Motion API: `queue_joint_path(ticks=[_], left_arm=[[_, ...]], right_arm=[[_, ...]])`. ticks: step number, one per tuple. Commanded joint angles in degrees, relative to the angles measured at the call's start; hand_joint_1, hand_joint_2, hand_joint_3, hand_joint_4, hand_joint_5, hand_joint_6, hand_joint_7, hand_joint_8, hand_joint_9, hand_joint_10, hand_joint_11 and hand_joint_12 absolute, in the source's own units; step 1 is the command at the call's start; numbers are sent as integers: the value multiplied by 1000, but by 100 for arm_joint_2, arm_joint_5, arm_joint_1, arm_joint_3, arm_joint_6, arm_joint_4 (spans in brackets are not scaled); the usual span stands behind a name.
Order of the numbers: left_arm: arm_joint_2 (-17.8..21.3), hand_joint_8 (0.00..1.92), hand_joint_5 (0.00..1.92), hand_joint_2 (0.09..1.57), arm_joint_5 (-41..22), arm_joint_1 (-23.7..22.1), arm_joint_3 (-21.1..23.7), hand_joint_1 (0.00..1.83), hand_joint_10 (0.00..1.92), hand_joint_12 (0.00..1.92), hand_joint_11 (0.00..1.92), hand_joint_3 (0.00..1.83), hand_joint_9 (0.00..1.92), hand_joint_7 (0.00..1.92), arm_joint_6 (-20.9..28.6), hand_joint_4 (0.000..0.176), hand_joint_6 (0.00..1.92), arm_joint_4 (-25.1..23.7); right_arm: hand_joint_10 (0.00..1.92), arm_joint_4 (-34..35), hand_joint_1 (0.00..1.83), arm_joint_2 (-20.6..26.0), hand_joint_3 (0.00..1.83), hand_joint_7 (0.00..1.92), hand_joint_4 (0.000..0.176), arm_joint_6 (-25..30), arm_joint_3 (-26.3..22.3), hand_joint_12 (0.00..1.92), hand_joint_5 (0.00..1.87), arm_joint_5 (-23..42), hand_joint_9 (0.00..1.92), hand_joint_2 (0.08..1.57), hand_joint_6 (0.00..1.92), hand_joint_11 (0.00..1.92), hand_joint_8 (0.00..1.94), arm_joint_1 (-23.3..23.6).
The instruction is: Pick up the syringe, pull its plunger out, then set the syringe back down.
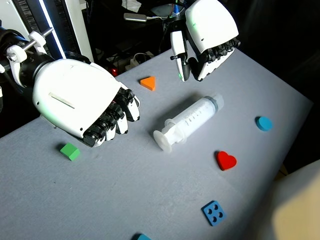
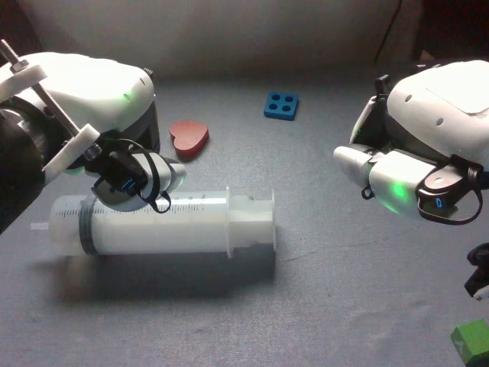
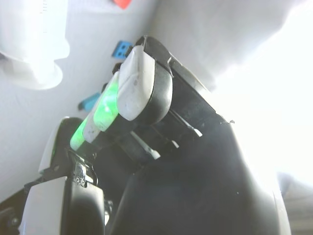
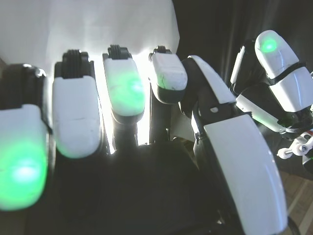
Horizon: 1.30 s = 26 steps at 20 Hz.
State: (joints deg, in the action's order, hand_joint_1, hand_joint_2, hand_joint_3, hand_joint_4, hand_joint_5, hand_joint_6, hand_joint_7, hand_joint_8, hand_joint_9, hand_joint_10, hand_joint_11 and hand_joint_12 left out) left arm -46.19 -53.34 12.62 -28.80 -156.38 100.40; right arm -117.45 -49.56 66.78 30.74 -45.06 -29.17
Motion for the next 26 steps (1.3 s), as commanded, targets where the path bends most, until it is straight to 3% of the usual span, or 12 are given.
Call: queue_joint_path(ticks=[1,3,4,5,13,15,16,18,19,23,26], left_arm=[[15,42,174,940,-41,-61,9,134,78,718,6,99,199,212,-25,0,49,-433],[15,42,174,940,-41,-73,15,134,78,718,6,99,199,212,-25,0,49,-433],[15,8,186,985,-41,-77,20,129,21,728,0,15,223,229,-25,0,10,-433],[15,4,190,990,-41,-79,28,128,11,742,0,5,234,235,-25,0,4,-433],[12,1,168,997,-188,-29,72,127,1,670,0,1,210,214,-8,0,0,-198],[-30,1,167,995,-264,64,86,131,1,668,0,0,209,214,20,0,0,-199],[-67,6,185,934,-368,105,81,413,2,665,0,0,215,234,61,0,5,-199],[-187,1,170,906,-493,221,20,644,3,673,0,0,218,225,183,0,1,-201],[-248,1,170,906,-501,303,-20,644,3,673,0,0,218,225,266,0,1,-210],[-580,1,176,953,-501,648,-233,922,0,685,0,7,215,216,474,0,3,-358],[-819,0,156,969,-579,875,-356,995,0,676,0,7,208,207,656,0,0,-469]], right_arm=[[18,-345,0,-17,244,1,0,44,-23,200,0,-339,0,857,5,0,32,37],[18,-345,0,-17,244,1,0,51,-23,200,0,-340,0,857,5,0,32,37],[0,-345,0,-17,54,0,0,57,-23,129,0,-340,0,951,0,0,3,37],[0,-345,0,-17,35,0,0,63,-23,125,0,-340,0,960,0,0,1,36],[0,-345,0,-25,19,13,0,179,-23,141,0,-325,0,968,0,0,5,4],[2,-345,0,-30,12,44,0,247,-24,225,0,-333,19,970,0,0,1,-9],[5,-345,0,-32,8,65,0,257,-25,274,6,-343,36,974,2,0,3,-9],[3,-345,0,-33,8,64,0,341,-27,275,5,-375,31,975,1,0,2,-13],[3,-345,0,-35,8,64,0,407,-29,275,5,-398,31,975,1,0,2,-17],[1,-345,0,-42,6,38,0,498,-31,252,0,-435,17,978,0,0,0,-30],[0,-345,0,-47,7,38,0,501,-30,235,0,-439,14,984,0,0,0,-55]])
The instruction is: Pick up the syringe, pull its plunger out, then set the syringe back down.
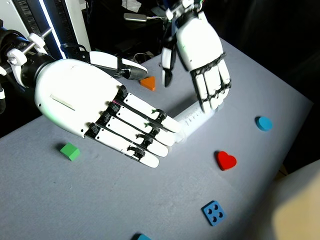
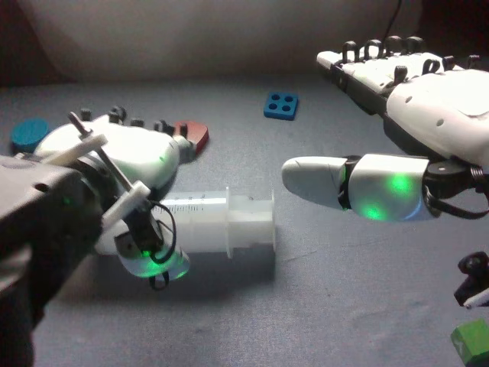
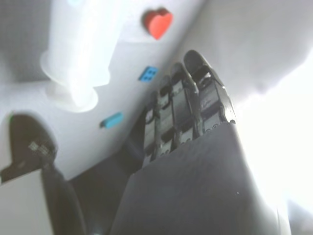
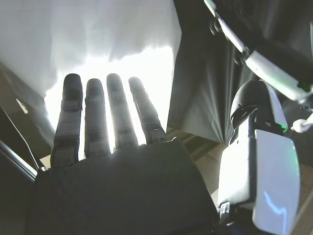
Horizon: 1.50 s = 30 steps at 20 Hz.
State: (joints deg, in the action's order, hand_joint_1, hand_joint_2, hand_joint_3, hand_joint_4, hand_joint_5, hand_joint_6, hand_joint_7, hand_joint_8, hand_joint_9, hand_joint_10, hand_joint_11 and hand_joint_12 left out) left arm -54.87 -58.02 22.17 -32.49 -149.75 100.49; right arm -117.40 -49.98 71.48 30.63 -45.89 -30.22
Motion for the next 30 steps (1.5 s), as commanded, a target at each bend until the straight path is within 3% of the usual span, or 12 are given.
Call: queue_joint_path(ticks=[1,5,9,12,24,30], left_arm=[[-79,0,140,1002,-236,11,-37,1011,0,651,0,11,182,201,2,0,0,-481],[-393,5,160,1018,-708,352,-146,1002,2,639,0,10,183,219,579,0,7,-906],[-750,0,144,1023,-1300,827,-272,975,0,605,0,4,176,181,1280,0,0,-1662],[-951,0,128,1032,-1588,1040,-401,959,0,569,0,3,167,172,1499,0,0,-2019],[-1534,1,162,1067,-1677,1530,-1022,911,2,609,0,4,180,177,1930,0,3,-2298],[-1738,5,189,1048,-1354,1691,-1512,932,5,609,0,0,194,197,2043,0,8,-2481]], right_arm=[[1,-350,0,-10,6,38,0,31,-19,216,1,-356,10,988,0,0,1,36],[3,-350,0,-16,5,49,0,43,-17,248,4,-356,20,991,1,0,3,21],[6,-350,0,-27,2,62,0,57,-17,285,15,-357,34,989,4,0,4,6],[4,-350,20,-27,0,76,0,70,-16,312,21,-379,38,977,4,0,5,-1],[0,-350,0,-35,2,39,0,116,-15,189,0,-425,0,986,0,0,1,-13],[0,-350,0,-42,5,42,0,128,-13,182,0,-457,0,993,0,0,2,-18]])
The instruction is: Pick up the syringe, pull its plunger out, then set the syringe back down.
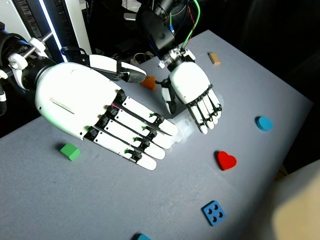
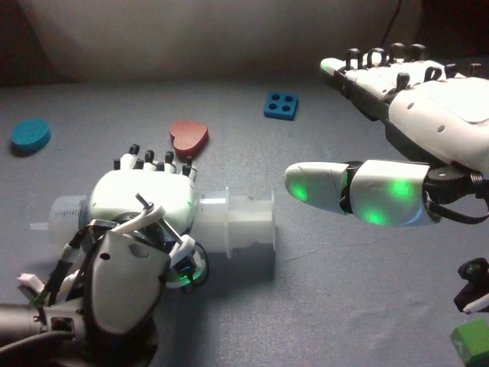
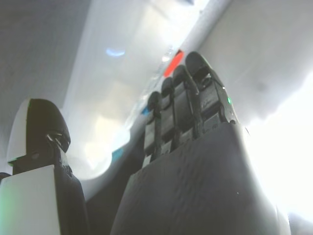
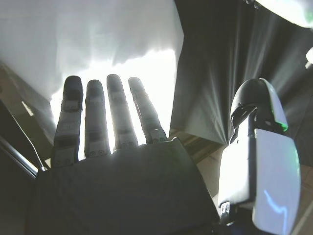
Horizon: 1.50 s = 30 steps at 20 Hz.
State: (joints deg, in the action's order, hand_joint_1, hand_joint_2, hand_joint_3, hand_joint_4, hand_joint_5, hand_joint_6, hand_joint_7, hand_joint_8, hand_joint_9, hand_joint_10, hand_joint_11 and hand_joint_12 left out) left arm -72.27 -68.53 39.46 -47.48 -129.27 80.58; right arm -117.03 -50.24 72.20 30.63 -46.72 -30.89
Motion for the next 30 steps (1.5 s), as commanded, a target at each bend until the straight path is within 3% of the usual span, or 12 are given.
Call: queue_joint_path(ticks=[1,7,11,13,18,21,22,23,26,27,29,30], left_arm=[[-23,5,189,1048,-271,-36,-59,932,5,609,0,0,194,197,8,0,8,-492],[-204,2,184,1045,-140,56,-314,940,1,571,0,0,191,205,84,0,5,-536],[-242,5,203,1044,-59,114,-426,959,7,713,0,2,224,233,181,0,3,-536],[-244,4,312,1058,-14,127,-457,954,7,813,20,1,304,301,182,0,6,-536],[-266,4,609,1075,59,171,-522,1045,8,716,366,0,602,588,209,0,7,-537],[-266,11,845,1130,82,178,-542,1117,25,644,690,0,954,925,227,0,8,-537],[-267,603,861,1096,91,178,-549,1329,816,594,900,0,1023,1059,227,0,799,-537],[-267,850,861,1101,102,178,-551,1371,1059,673,1008,2,1001,1043,227,0,882,-537],[-272,995,986,1088,134,199,-557,1389,1141,894,1008,0,1000,1022,244,0,679,-567],[-272,962,1038,1079,172,214,-557,1478,1029,1381,842,0,1006,1036,286,0,566,-665],[-264,1009,1073,1083,305,244,-553,1391,1155,1044,931,0,957,1006,286,0,618,-771],[-246,993,1055,1078,377,254,-537,1475,1066,1367,914,3,968,973,286,0,566,-829]], right_arm=[[0,-387,0,-16,5,42,0,57,-13,182,0,-375,0,993,0,0,2,46],[0,-387,27,-26,0,62,0,61,-12,263,0,-396,6,980,0,0,2,37],[0,-387,11,-27,3,45,0,62,-12,184,0,-396,0,989,0,0,2,30],[0,-387,13,-30,2,38,0,62,-12,182,0,-396,0,988,0,0,0,27],[0,-387,36,-39,0,64,0,72,-13,207,18,-396,0,984,4,0,5,17],[0,-387,25,-39,2,43,0,91,-13,165,0,-396,0,989,0,0,4,17],[0,-387,25,-39,4,42,0,99,-13,156,0,-396,0,995,0,0,5,17],[0,-387,24,-39,6,44,0,113,-13,198,0,-397,0,1003,0,0,3,17],[10,-387,63,-39,6,141,0,154,-15,442,66,-400,80,1030,9,0,7,16],[19,-387,93,-39,5,176,0,191,-15,526,92,-401,126,1034,12,0,10,16],[7,-387,133,-39,7,185,0,313,-15,531,103,-431,139,1051,5,0,2,7],[10,-387,147,-39,10,176,0,378,-15,522,96,-446,150,1062,1,0,0,1]])
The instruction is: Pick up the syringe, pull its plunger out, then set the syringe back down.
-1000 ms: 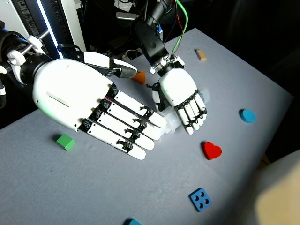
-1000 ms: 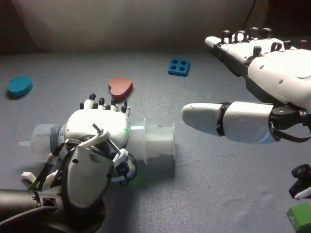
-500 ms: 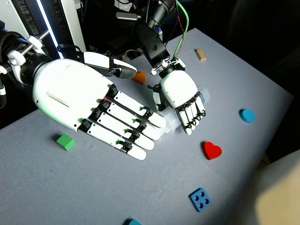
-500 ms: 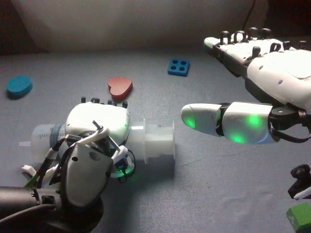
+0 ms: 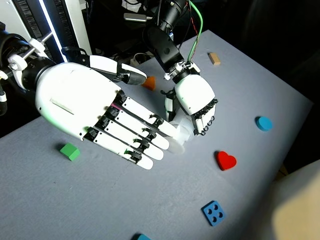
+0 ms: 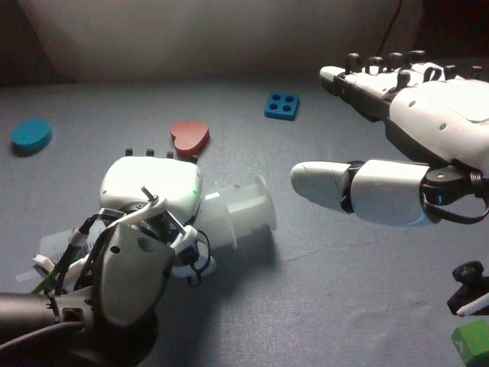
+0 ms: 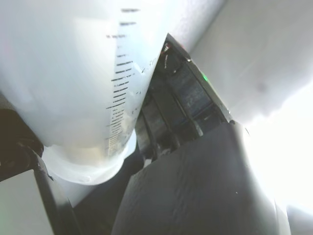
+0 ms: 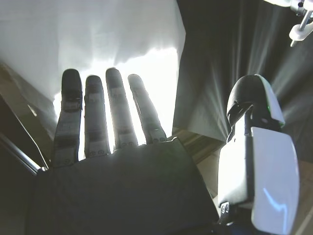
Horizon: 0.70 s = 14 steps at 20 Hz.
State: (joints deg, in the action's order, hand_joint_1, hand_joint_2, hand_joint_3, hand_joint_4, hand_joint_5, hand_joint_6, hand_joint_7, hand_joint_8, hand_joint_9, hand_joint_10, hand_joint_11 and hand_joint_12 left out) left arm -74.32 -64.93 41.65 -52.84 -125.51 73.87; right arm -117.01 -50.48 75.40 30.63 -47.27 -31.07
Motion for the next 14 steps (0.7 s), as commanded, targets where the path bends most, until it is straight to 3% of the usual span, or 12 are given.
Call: queue_joint_path(ticks=[1,4,6,10,14], left_arm=[[3,1008,1038,1082,115,34,33,1492,1049,1428,905,0,965,961,-85,0,581,-243],[166,998,980,1085,391,15,122,1497,1016,1472,876,2,986,970,292,0,669,-724],[288,976,979,1083,536,-43,174,1497,1005,1471,886,0,995,977,423,0,683,-1016],[558,958,1011,1080,1048,-209,220,1497,1018,1478,877,0,1002,977,573,0,637,-1648],[839,932,1014,1076,1428,-474,271,1498,1002,1479,873,0,1019,994,453,0,625,-1942]], right_arm=[[14,-388,174,-14,7,195,0,142,-14,563,104,-413,176,1064,3,0,4,10],[9,-388,271,-14,11,222,0,653,-13,597,121,-461,188,1092,5,0,6,-47],[14,-388,374,-27,12,256,0,1380,-1,777,148,-525,236,1127,8,0,7,-79],[18,-389,667,-105,0,420,0,2322,150,1126,304,-521,399,1103,16,40,6,-104],[11,-389,846,-113,0,430,0,2866,239,1115,316,-509,410,1078,9,1,1,-175]])
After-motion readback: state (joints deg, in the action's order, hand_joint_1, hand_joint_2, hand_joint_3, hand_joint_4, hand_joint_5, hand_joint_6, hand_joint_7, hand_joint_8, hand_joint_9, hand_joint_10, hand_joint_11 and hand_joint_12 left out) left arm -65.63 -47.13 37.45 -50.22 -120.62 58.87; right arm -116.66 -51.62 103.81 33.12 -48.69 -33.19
